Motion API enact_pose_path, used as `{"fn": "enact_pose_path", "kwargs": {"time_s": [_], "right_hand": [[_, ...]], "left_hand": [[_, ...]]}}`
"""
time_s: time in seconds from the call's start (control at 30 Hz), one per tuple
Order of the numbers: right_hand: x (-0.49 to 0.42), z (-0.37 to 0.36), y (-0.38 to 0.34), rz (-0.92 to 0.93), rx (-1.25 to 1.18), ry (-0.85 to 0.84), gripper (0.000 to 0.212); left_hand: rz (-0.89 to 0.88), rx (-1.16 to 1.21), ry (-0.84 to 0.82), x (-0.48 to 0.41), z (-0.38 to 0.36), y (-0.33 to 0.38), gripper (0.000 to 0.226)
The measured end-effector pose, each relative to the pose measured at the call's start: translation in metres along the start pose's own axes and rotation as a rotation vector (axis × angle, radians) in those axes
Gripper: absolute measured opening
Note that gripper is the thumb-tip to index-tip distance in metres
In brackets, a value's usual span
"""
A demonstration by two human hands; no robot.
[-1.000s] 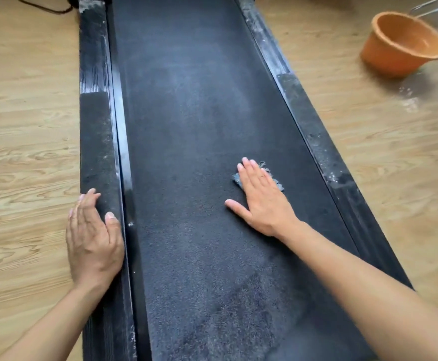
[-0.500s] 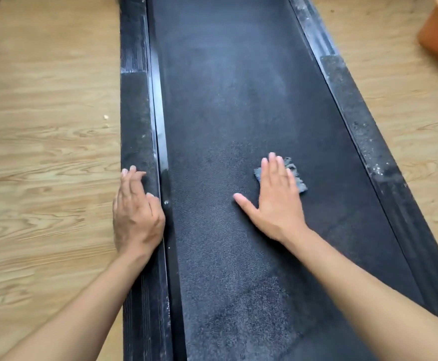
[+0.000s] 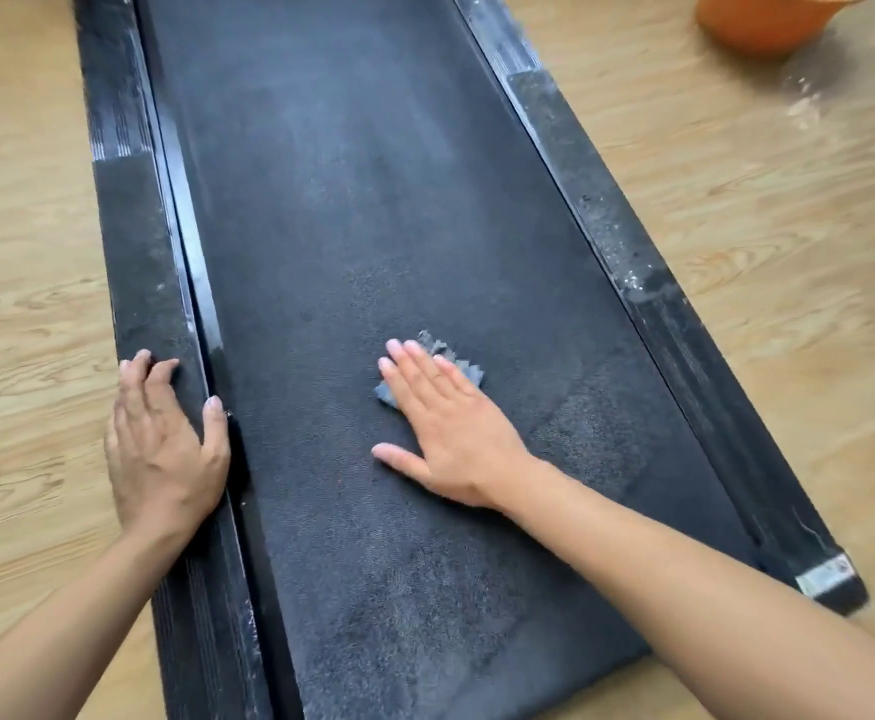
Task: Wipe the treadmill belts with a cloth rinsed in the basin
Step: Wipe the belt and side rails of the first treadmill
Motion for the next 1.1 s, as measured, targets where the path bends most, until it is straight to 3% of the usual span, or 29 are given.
{"fn": "enact_pose_path", "kwargs": {"time_s": [0.17,0.4,0.47,0.63,0.73,0.9,0.97,1.1], "right_hand": [[0.052,0.016,0.170,-0.466,-0.030,-0.027,0.093],[0.068,0.008,0.160,-0.796,-0.115,0.021,0.110],[0.052,0.007,0.114,-0.703,-0.093,-0.007,0.111],[0.034,-0.021,-0.109,-0.029,-0.100,-0.123,0.098],[0.059,-0.039,-0.181,0.163,-0.035,-0.139,0.096],[0.070,-0.035,-0.145,0.215,-0.010,-0.082,0.100],[0.067,-0.026,-0.089,0.090,-0.038,-0.050,0.101],[0.070,-0.003,0.075,-0.331,-0.055,-0.038,0.102]], "left_hand": [[0.008,0.022,0.024,0.000,0.003,0.005,0.063],[0.012,0.001,0.036,-0.001,-0.002,0.002,0.057],[-0.001,-0.014,0.039,-0.002,-0.002,0.003,0.055],[0.067,0.085,0.097,-0.005,0.005,-0.005,0.047],[0.058,0.099,0.109,-0.005,0.006,-0.004,0.047],[-0.025,0.170,0.085,0.001,0.008,-0.001,0.055],[-0.099,0.168,0.044,0.002,0.006,0.005,0.057],[-0.114,0.195,0.017,0.002,0.006,0.009,0.054]]}}
Point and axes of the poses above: each hand's wrist, its own x-axis away from the middle knuckle, its own z-axis out of the back of the hand, y = z × x, the point moved 8 cm from there along -x, towards the middle knuckle, and after that the axes turned 9 degrees about -z, right-handed, at the moved point
